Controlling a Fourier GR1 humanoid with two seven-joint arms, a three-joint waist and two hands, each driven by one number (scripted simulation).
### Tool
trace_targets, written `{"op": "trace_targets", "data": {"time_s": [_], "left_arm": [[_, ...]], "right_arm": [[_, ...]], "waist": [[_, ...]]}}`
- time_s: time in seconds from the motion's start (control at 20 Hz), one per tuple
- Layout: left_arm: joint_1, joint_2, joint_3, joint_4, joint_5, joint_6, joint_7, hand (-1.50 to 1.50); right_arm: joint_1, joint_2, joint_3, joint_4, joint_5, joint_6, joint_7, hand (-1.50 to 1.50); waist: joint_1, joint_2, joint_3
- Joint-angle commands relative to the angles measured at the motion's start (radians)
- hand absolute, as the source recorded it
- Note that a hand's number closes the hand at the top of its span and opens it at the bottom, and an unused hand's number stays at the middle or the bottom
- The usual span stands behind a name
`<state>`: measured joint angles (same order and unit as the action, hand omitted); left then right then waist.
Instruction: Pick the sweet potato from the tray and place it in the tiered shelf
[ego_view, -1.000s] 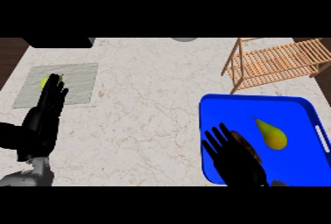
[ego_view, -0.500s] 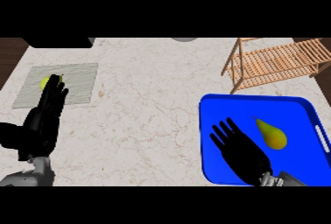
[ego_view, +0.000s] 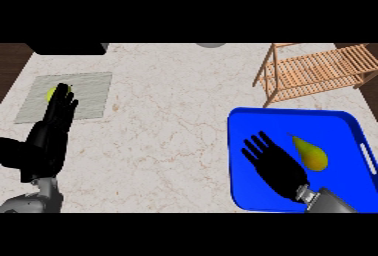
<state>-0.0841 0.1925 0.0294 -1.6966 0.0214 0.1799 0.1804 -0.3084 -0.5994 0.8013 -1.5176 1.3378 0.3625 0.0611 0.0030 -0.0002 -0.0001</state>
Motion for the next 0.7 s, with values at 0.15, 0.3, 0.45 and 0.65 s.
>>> {"op": "trace_targets", "data": {"time_s": [0.15,0.3,0.45,0.65], "left_arm": [[0.007,0.002,0.044,0.022,0.017,-0.047,-0.039,0.0],[0.003,-0.029,0.015,0.031,-0.028,-0.015,-0.041,0.0],[-0.013,-0.011,0.045,0.054,-0.016,-0.035,-0.059,0.0],[-0.031,-0.038,0.019,0.036,-0.032,-0.017,-0.012,0.0]], "right_arm": [[0.009,0.1,-0.067,0.107,0.106,-0.026,-0.08,-1.5],[0.04,0.107,-0.084,0.148,0.129,-0.037,-0.096,-1.5],[0.008,0.156,-0.094,0.255,0.176,-0.057,-0.099,1.5],[-0.006,0.137,-0.081,0.272,0.233,-0.113,-0.174,1.5]], "waist": [[0.0,0.0,0.0],[-0.001,0.0,0.0],[0.002,0.001,0.0],[0.002,0.001,0.0]]}}
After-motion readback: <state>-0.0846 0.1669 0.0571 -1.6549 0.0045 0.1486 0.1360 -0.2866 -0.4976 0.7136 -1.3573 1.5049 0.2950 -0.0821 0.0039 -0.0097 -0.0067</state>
